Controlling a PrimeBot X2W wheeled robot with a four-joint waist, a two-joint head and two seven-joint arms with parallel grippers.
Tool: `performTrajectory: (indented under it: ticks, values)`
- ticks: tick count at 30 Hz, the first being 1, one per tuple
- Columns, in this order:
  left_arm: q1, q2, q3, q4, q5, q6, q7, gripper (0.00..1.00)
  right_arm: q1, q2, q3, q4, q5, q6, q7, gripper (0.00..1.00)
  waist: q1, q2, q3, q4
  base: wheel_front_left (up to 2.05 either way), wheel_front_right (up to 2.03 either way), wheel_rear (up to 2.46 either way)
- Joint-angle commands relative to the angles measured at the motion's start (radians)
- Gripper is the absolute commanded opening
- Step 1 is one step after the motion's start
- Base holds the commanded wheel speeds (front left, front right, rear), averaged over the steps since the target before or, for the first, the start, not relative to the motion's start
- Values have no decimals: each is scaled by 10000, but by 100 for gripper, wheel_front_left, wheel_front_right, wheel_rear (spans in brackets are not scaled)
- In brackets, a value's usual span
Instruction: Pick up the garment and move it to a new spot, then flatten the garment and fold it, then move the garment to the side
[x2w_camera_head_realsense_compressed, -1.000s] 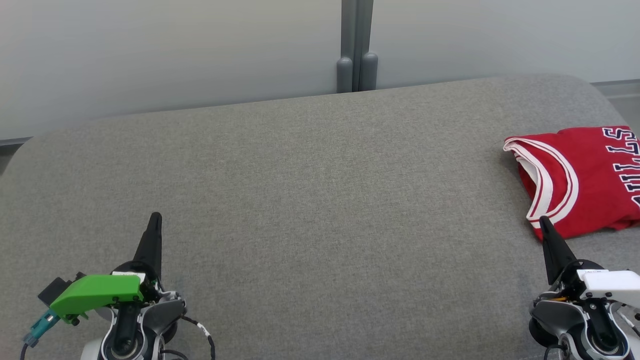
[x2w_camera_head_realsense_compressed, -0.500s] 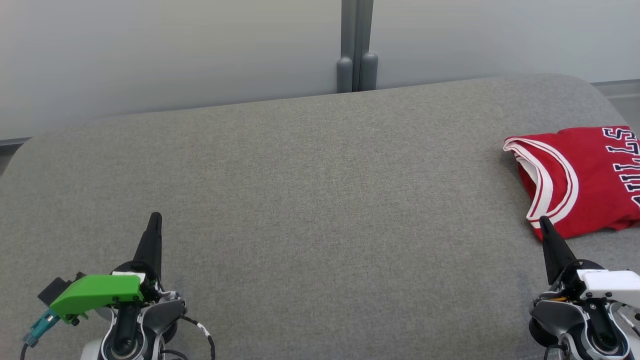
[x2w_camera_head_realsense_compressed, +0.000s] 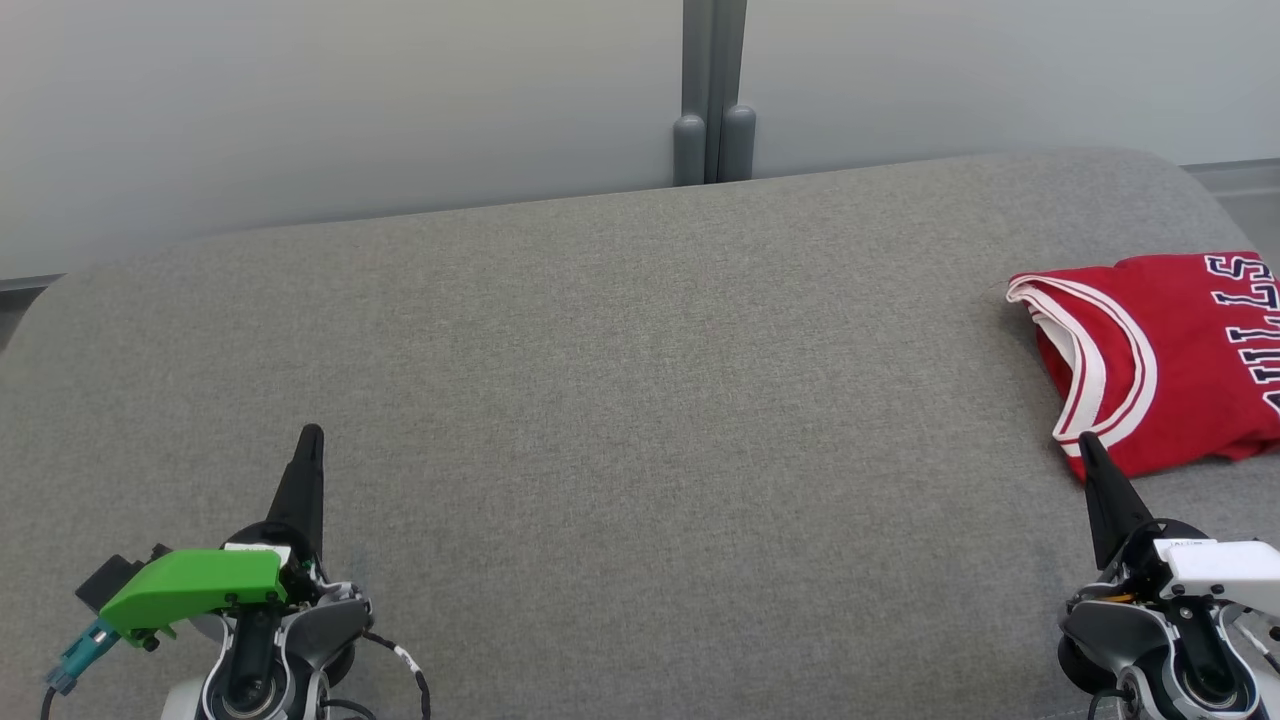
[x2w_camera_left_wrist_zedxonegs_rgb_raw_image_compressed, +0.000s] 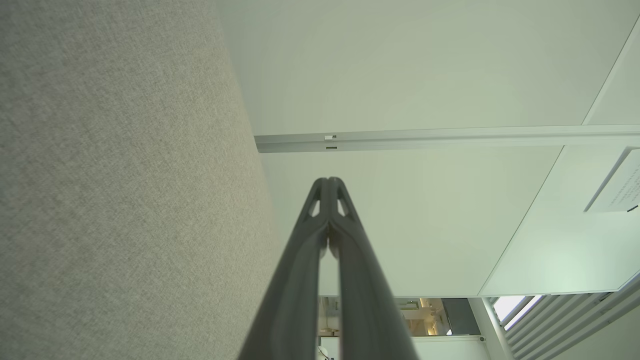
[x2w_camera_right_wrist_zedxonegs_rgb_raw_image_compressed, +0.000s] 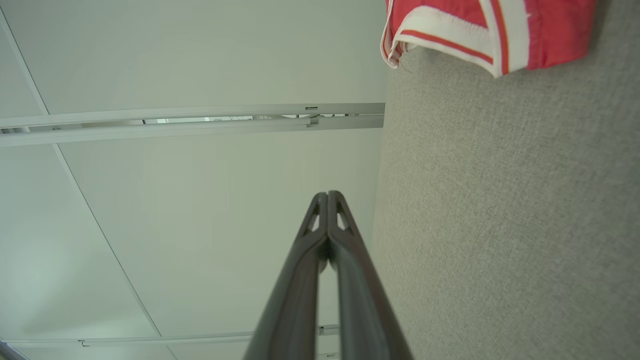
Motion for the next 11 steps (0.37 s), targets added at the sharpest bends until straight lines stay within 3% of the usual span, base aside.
performTrajectory:
  ticks: [1,11]
  values:
    - [-99,4,28,0,-31,-32,32,0,-52,-52,-12,17,60,7,30,0,0,0,0,0,0,0,0]
    - [-98,4,28,-1,-31,-32,31,0,-52,-51,-11,17,58,7,31,0,0,0,0,0,0,0,0]
